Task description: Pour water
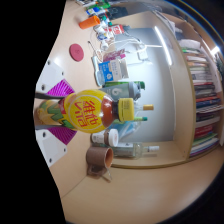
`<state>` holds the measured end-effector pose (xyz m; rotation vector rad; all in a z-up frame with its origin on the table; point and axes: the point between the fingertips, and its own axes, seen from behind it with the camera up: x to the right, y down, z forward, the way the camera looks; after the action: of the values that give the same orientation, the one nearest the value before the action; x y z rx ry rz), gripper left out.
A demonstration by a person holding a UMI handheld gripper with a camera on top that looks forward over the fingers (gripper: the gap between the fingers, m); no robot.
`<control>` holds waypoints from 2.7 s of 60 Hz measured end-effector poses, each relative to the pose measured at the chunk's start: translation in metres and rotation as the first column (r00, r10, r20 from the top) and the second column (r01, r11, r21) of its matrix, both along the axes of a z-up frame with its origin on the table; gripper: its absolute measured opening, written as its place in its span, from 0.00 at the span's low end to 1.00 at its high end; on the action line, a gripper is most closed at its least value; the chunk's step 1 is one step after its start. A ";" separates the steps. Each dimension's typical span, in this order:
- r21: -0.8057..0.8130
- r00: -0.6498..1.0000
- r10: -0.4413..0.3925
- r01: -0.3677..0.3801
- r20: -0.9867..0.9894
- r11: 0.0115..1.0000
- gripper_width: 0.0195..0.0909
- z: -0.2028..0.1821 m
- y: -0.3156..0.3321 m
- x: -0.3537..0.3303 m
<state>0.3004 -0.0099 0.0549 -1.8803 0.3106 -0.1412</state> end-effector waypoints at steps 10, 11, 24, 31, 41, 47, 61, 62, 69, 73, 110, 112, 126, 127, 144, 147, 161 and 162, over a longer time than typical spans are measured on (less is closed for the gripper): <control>0.001 0.986 0.095 -0.096 0.140 0.995 0.16 0.076 0.029 -0.050; 0.000 0.979 0.113 -0.115 0.172 0.993 0.16 0.089 0.035 -0.059; -0.113 0.623 0.232 -0.224 0.747 0.968 0.16 0.223 0.135 -0.182; -0.263 0.172 0.303 -0.223 0.937 0.939 0.16 0.225 0.182 -0.260; -0.425 -0.482 0.321 -0.122 0.815 0.897 0.16 0.182 0.220 -0.342; -0.482 -0.689 0.342 -0.012 0.639 0.876 0.16 0.162 0.234 -0.352; -0.512 -0.802 0.365 0.087 0.473 0.855 0.16 0.152 0.241 -0.362; -0.514 -0.801 0.370 0.091 0.471 0.853 0.16 0.150 0.242 -0.361; -0.531 -0.761 0.387 0.067 0.520 0.845 0.16 0.146 0.241 -0.361; -0.547 -0.611 0.420 -0.025 0.671 0.837 0.16 0.145 0.241 -0.360; 0.028 0.946 0.323 -0.323 0.011 0.946 0.22 0.045 0.181 -0.249; 0.024 0.937 0.348 -0.348 -0.009 0.937 0.23 0.033 0.179 -0.253; 0.084 0.876 0.479 -0.483 0.061 0.872 0.31 0.017 0.173 -0.262; 0.090 0.877 0.477 -0.481 0.055 0.872 0.31 0.017 0.174 -0.261; -0.085 0.860 0.509 -0.506 0.028 0.859 0.77 -0.012 0.160 -0.260; -0.135 0.848 0.531 -0.526 -0.001 0.840 0.93 -0.017 0.146 -0.264; -0.136 0.875 0.483 -0.482 -0.026 0.865 0.91 0.019 0.072 -0.268; -0.135 0.878 0.478 -0.477 -0.027 0.868 0.91 0.023 0.065 -0.269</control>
<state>0.0312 0.0555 0.0775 -2.0371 -0.1831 0.1739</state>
